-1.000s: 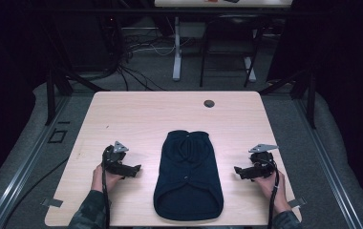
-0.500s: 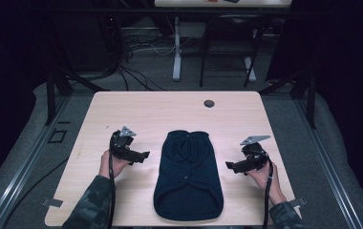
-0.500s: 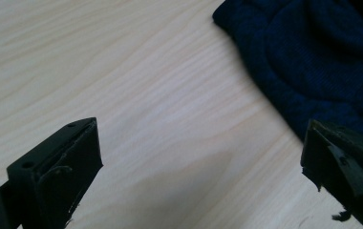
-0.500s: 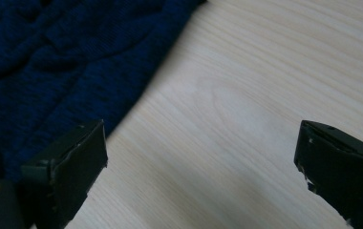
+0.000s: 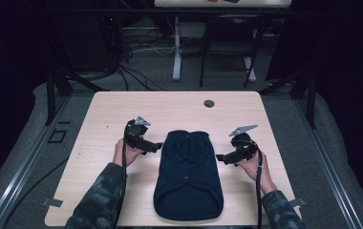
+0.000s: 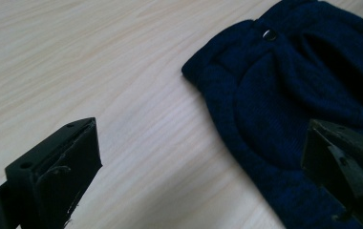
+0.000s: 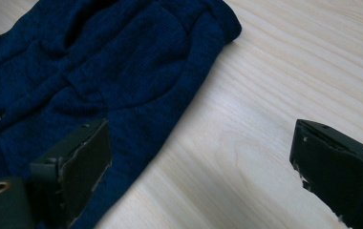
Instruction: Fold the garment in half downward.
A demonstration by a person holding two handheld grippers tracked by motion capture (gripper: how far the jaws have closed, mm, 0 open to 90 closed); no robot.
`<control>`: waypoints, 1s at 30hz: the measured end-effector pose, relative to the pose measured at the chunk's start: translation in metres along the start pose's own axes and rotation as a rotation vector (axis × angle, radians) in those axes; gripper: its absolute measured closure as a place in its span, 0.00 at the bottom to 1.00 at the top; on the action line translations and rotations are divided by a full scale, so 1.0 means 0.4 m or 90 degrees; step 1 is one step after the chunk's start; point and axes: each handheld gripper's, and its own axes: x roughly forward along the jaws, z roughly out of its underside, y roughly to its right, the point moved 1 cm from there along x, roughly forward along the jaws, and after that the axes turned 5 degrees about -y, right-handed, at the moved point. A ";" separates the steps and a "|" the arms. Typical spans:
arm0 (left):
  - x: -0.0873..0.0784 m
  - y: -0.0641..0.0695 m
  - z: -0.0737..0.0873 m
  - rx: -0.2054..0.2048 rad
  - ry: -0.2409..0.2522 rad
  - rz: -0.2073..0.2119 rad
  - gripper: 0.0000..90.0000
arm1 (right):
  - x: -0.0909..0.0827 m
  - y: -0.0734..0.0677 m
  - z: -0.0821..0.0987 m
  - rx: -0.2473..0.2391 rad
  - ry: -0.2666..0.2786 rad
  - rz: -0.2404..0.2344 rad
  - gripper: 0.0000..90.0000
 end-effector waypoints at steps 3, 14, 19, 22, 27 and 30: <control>0.013 0.003 -0.017 0.000 -0.001 0.003 0.00 | 0.012 -0.003 -0.018 -0.002 -0.007 -0.003 0.07; 0.059 0.008 -0.066 0.006 -0.014 0.004 0.00 | 0.043 -0.005 -0.083 -0.011 -0.022 -0.024 0.11; 0.087 0.003 -0.077 -0.002 -0.025 0.004 0.00 | 0.062 -0.001 -0.105 -0.012 -0.032 -0.019 0.15; 0.103 -0.001 -0.084 -0.013 -0.031 -0.004 0.01 | 0.079 0.005 -0.115 -0.007 -0.047 -0.026 0.19; 0.126 0.003 -0.092 -0.012 -0.039 -0.013 0.05 | 0.100 0.013 -0.131 -0.006 -0.053 -0.024 0.29; 0.141 0.006 -0.093 -0.010 -0.051 -0.015 0.09 | 0.114 0.014 -0.143 -0.003 -0.052 -0.010 0.36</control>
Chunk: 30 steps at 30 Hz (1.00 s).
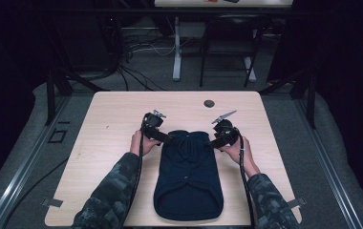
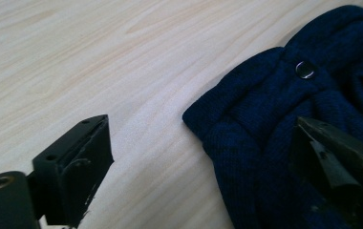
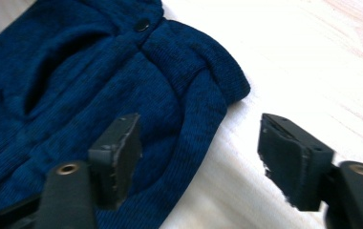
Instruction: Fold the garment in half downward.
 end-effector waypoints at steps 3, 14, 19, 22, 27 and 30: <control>0.015 0.003 -0.002 0.002 -0.010 0.004 0.14 | 0.014 0.005 -0.017 0.006 -0.001 0.004 0.42; 0.046 0.025 -0.007 0.034 -0.040 0.000 0.27 | 0.069 0.013 -0.046 0.035 -0.015 0.020 0.57; 0.050 0.034 -0.009 0.047 -0.043 0.010 0.41 | 0.081 0.021 -0.041 0.042 -0.025 0.007 0.65; 0.051 0.036 -0.009 0.052 -0.046 0.022 0.49 | 0.084 0.030 -0.035 0.049 -0.028 -0.005 0.68; 0.053 0.033 -0.006 0.034 -0.047 0.042 0.56 | 0.087 0.023 -0.034 0.052 -0.019 -0.014 0.79; 0.052 0.031 -0.005 0.024 -0.048 0.055 0.61 | 0.084 0.025 -0.034 0.044 -0.030 -0.023 0.83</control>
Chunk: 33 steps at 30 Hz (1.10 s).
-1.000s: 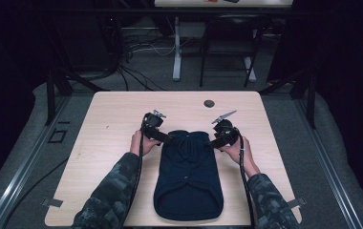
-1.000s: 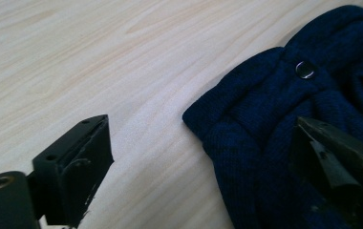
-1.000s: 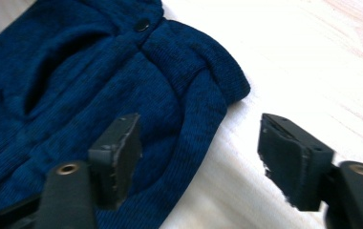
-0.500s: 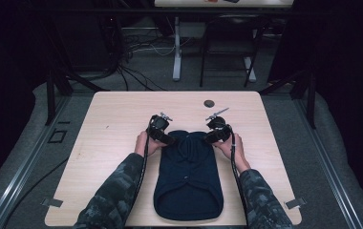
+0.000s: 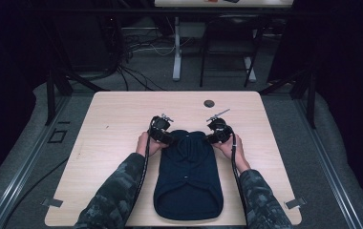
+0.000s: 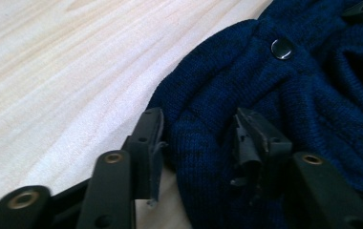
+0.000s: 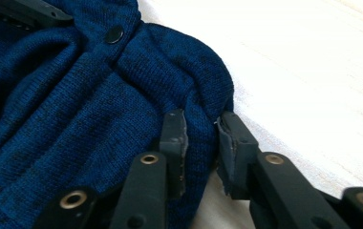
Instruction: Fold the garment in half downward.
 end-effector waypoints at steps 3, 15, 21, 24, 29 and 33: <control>-0.002 0.001 -0.002 0.003 -0.003 0.003 0.70 | 0.000 -0.003 0.005 0.007 0.012 0.002 0.85; -0.035 0.012 -0.007 0.010 0.025 -0.012 0.78 | -0.042 -0.021 0.001 -0.021 0.046 0.024 0.87; -0.066 0.014 -0.008 0.015 0.041 -0.009 0.77 | -0.084 -0.048 -0.003 -0.049 0.072 0.039 0.88; -0.086 0.015 -0.007 0.016 0.058 -0.008 0.77 | -0.107 -0.064 -0.004 -0.064 0.089 0.044 0.88; -0.116 0.020 -0.008 0.029 0.076 -0.003 0.77 | -0.139 -0.081 -0.003 -0.087 0.110 0.054 0.88; -0.144 0.031 -0.011 0.042 0.085 -0.005 0.78 | -0.167 -0.095 0.001 -0.101 0.125 0.060 0.88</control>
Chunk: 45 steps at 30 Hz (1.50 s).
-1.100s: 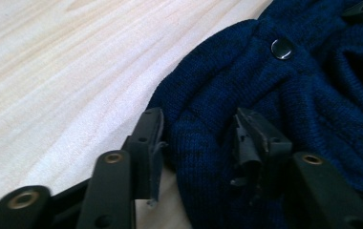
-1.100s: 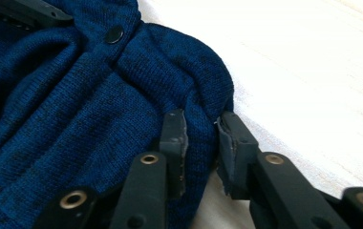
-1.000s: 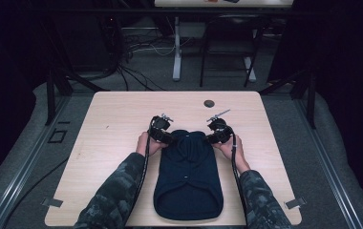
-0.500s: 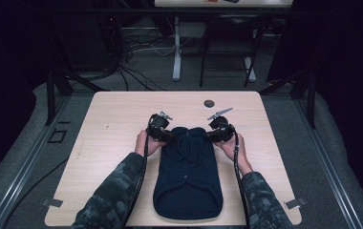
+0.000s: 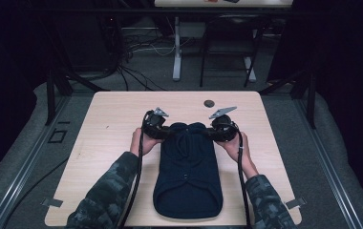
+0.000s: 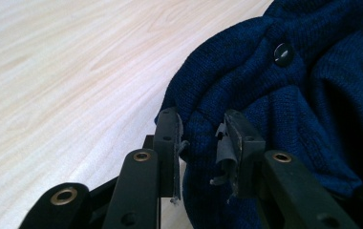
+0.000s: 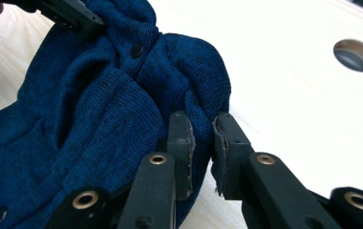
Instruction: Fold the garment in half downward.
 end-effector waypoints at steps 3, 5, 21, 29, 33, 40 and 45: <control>-0.014 0.006 -0.006 0.007 -0.002 0.002 0.77 | -0.015 -0.007 -0.001 -0.005 0.009 0.000 0.88; -0.023 0.009 -0.012 0.011 -0.003 0.003 0.77 | -0.027 -0.009 -0.004 -0.013 0.008 0.003 0.88; -0.087 0.035 -0.034 0.048 0.021 0.016 0.78 | -0.101 -0.029 -0.014 -0.046 0.040 0.008 0.87; -0.114 0.062 -0.049 0.081 0.048 0.004 0.81 | -0.141 -0.023 -0.006 -0.033 0.047 -0.020 0.87; -0.122 0.071 -0.054 0.095 0.056 -0.001 0.82 | -0.152 -0.018 -0.003 -0.025 0.053 -0.031 0.87; -0.139 0.078 -0.070 0.103 0.078 -0.007 0.82 | -0.175 -0.011 -0.007 -0.008 0.057 -0.052 0.86; -0.152 0.083 -0.079 0.113 0.091 -0.012 0.83 | -0.189 -0.009 -0.013 -0.001 0.056 -0.065 0.85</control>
